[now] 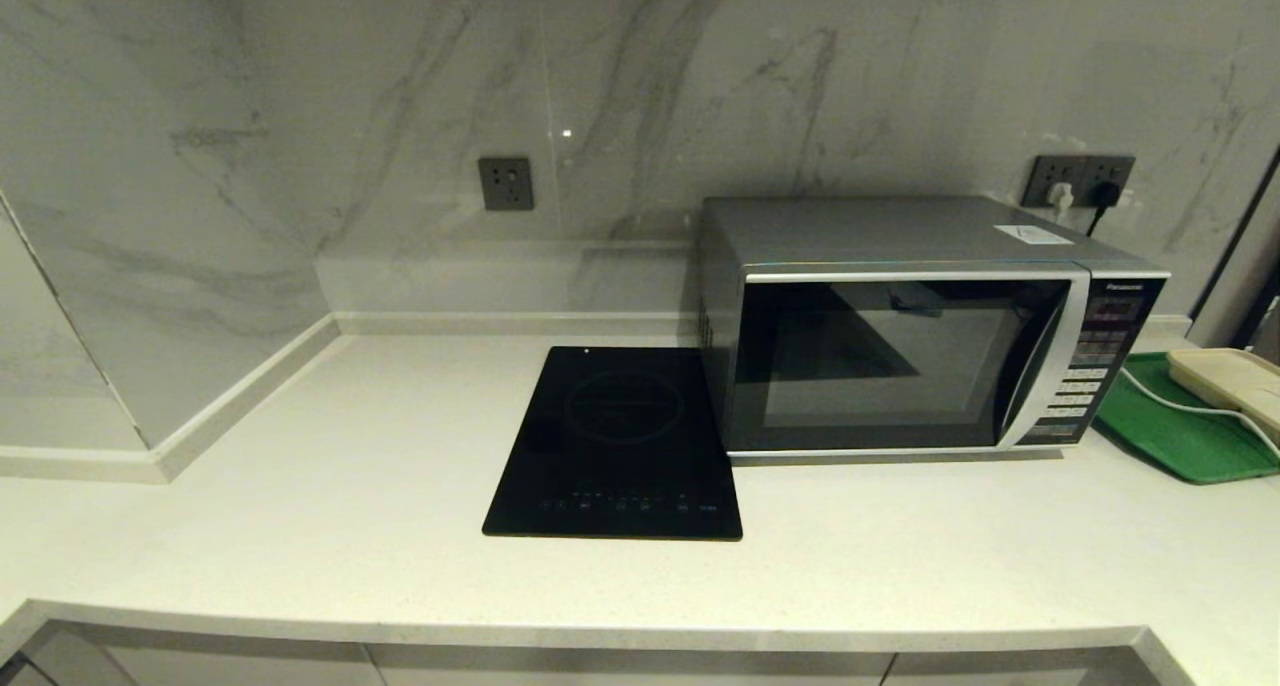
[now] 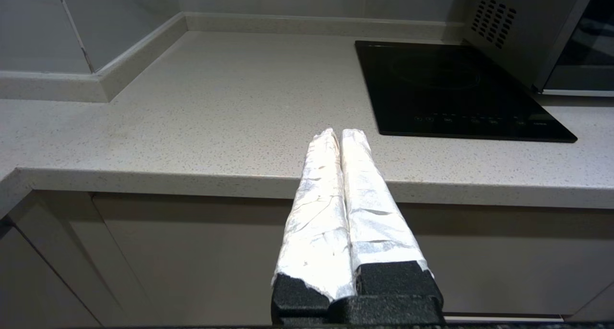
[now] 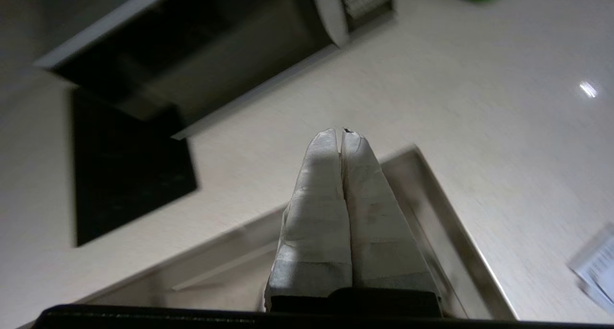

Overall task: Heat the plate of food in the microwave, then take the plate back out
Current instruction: Open the microwave oven

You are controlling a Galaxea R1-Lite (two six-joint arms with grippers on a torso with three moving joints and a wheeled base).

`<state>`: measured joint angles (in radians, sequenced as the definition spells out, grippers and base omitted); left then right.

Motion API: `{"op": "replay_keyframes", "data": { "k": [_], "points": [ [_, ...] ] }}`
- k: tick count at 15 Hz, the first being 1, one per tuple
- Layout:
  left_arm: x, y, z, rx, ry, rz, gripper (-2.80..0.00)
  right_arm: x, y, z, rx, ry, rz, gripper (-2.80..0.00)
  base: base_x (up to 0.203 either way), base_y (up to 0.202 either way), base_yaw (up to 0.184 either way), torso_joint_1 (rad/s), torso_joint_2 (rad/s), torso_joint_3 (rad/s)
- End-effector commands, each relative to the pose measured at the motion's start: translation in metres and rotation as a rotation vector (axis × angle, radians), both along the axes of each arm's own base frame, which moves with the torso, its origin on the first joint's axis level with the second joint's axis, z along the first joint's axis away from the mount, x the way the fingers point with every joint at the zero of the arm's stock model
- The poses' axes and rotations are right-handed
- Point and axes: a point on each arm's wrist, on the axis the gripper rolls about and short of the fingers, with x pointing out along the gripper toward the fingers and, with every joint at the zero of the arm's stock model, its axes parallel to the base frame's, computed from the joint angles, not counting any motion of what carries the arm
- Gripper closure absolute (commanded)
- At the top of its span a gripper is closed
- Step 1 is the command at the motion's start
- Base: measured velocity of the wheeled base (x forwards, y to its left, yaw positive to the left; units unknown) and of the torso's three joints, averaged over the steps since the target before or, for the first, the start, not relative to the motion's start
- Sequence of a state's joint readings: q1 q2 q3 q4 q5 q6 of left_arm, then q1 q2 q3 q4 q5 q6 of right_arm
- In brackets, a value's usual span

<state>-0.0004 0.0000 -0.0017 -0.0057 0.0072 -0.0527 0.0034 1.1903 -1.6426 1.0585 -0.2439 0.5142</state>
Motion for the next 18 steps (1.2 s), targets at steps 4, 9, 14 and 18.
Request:
{"op": "replay_keyframes", "data": {
  "k": [4, 9, 14, 18],
  "points": [
    [0.0, 0.0, 0.0, -0.001, 0.0, 0.001, 0.0, 0.095, -0.053, -0.029, 0.012, 0.376, -0.291, 0.0, 0.0, 0.0, 0.0, 0.0, 0.0, 0.0],
    [0.0, 0.0, 0.0, -0.001, 0.0, 0.001, 0.0, 0.109, -0.095, -0.034, -0.197, 0.438, -0.416, 0.0, 0.0, 0.0, 0.0, 0.0, 0.0, 0.0],
    [0.0, 0.0, 0.0, -0.001, 0.0, 0.001, 0.0, 0.146, -0.109, -0.06, -0.404, 0.423, -0.477, 0.0, 0.0, 0.0, 0.0, 0.0, 0.0, 0.0],
    [0.0, 0.0, 0.0, -0.001, 0.0, 0.002, 0.0, 0.165, -0.079, -0.098, -0.462, 0.41, -0.369, 0.0, 0.0, 0.0, 0.0, 0.0, 0.0, 0.0]
  ]
}}
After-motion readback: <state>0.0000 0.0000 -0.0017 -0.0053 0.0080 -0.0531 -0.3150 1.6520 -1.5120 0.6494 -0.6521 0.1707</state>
